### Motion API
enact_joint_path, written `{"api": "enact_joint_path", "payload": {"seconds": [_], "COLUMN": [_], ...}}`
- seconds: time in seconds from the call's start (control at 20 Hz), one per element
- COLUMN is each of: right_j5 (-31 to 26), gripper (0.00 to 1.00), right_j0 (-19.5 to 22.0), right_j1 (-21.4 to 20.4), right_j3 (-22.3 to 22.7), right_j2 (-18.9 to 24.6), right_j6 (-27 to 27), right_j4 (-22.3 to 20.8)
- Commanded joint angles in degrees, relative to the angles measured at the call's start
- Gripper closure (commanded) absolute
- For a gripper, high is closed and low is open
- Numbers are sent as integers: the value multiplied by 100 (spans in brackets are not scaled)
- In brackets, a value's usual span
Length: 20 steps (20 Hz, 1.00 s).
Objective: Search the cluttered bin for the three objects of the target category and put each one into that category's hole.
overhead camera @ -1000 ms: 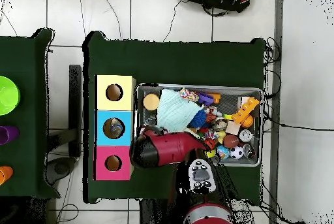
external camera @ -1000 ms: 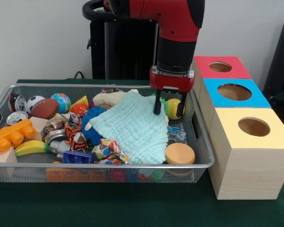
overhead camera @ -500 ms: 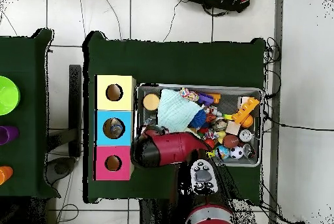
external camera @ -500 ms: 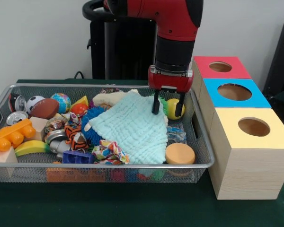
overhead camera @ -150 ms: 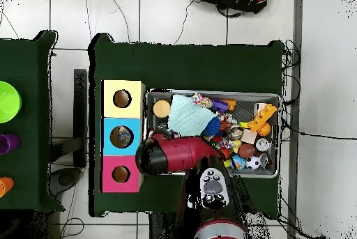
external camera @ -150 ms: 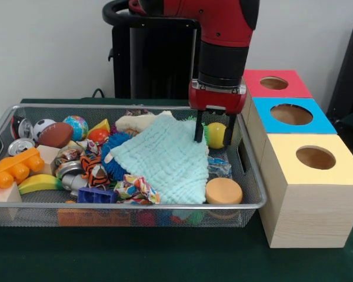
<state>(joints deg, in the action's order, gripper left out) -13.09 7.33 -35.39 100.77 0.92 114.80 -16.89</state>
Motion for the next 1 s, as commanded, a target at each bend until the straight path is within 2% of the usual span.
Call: {"api": "enact_joint_path", "payload": {"seconds": [0.05, 0.35, 0.85, 1.0], "right_j5": [-482, -384, -324, -249], "gripper": [0, 0, 0, 0], "right_j0": [-65, 59, 31, -241], "right_j1": [174, 179, 232, 576], "right_j3": [-641, -529, -463, -641], "right_j2": [129, 197, 178, -30], "right_j6": [581, 464, 449, 523], "right_j4": [299, 292, 236, 142]}}
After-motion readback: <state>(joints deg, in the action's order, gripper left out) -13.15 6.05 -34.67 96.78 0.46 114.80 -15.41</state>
